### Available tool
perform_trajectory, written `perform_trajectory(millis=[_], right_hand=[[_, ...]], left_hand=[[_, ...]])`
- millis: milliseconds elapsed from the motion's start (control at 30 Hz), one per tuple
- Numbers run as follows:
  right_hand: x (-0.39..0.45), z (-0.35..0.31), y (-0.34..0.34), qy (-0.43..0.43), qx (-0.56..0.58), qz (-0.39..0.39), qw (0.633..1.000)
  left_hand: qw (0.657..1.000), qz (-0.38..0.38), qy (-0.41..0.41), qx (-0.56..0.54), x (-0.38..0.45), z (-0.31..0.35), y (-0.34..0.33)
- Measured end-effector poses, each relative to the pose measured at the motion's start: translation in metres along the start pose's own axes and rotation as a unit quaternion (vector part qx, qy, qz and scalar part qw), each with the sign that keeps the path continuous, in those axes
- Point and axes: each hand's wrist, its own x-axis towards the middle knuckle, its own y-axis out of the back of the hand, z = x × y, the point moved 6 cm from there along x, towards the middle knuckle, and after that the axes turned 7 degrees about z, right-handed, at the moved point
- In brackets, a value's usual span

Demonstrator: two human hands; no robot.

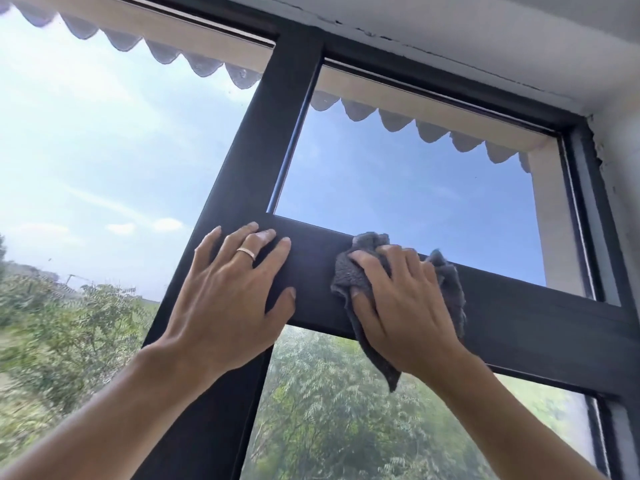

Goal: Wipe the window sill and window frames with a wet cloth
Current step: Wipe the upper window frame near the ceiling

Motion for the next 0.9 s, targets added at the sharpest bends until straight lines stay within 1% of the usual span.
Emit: perform_trajectory(millis=[33, 67, 100, 200, 267, 300, 367, 433, 500, 567, 600, 667, 733, 800, 833, 900], right_hand=[[-0.003, 0.008, 0.003, -0.053, -0.01, 0.016, 0.998], [-0.001, 0.002, 0.002, -0.081, -0.008, 0.019, 0.997], [0.004, -0.012, -0.001, -0.08, -0.003, 0.01, 0.997], [0.018, -0.066, -0.012, 0.011, 0.033, -0.011, 0.999], [0.018, -0.061, -0.009, 0.038, 0.031, -0.018, 0.999], [0.014, -0.052, -0.008, 0.037, 0.023, -0.015, 0.999], [0.004, -0.029, -0.004, 0.006, 0.001, 0.006, 1.0], [0.003, -0.034, -0.006, -0.018, 0.0, 0.013, 1.0], [0.02, -0.069, -0.013, 0.011, 0.024, 0.0, 1.0], [0.039, -0.107, -0.02, 0.075, 0.052, -0.013, 0.996], [0.046, -0.114, -0.021, 0.099, 0.064, -0.025, 0.993], [0.045, -0.106, -0.021, 0.13, 0.077, -0.032, 0.988], [0.034, -0.08, -0.017, 0.115, 0.067, -0.015, 0.991], [0.034, -0.073, -0.015, 0.086, 0.061, 0.005, 0.994], [0.042, -0.082, -0.017, 0.087, 0.069, -0.001, 0.994], [0.056, -0.112, -0.025, 0.128, 0.101, -0.042, 0.986]], left_hand=[[1.0, 0.005, 0.002, -0.003, -0.001, -0.004, 0.0], [1.0, 0.01, 0.011, -0.005, -0.003, -0.009, 0.001], [1.0, 0.015, 0.02, -0.009, -0.003, -0.011, 0.002], [0.999, 0.023, 0.036, -0.026, -0.002, -0.01, 0.001], [0.998, 0.032, 0.043, -0.023, -0.006, -0.013, 0.004], [0.998, 0.037, 0.047, -0.019, -0.011, -0.02, 0.006], [0.997, 0.038, 0.059, -0.009, -0.017, -0.036, 0.009], [0.996, 0.035, 0.083, -0.003, -0.024, -0.054, 0.01], [0.995, 0.03, 0.098, -0.004, -0.026, -0.061, 0.007], [0.993, 0.03, 0.109, -0.017, -0.026, -0.061, 0.005], [0.993, 0.032, 0.115, -0.025, -0.025, -0.062, 0.005], [0.991, 0.035, 0.122, -0.036, -0.027, -0.066, 0.006], [0.991, 0.034, 0.122, -0.036, -0.029, -0.073, 0.007], [0.991, 0.034, 0.127, -0.036, -0.031, -0.084, 0.009], [0.99, 0.033, 0.131, -0.034, -0.032, -0.087, 0.009], [0.991, 0.018, 0.129, -0.04, -0.032, -0.088, 0.005]])
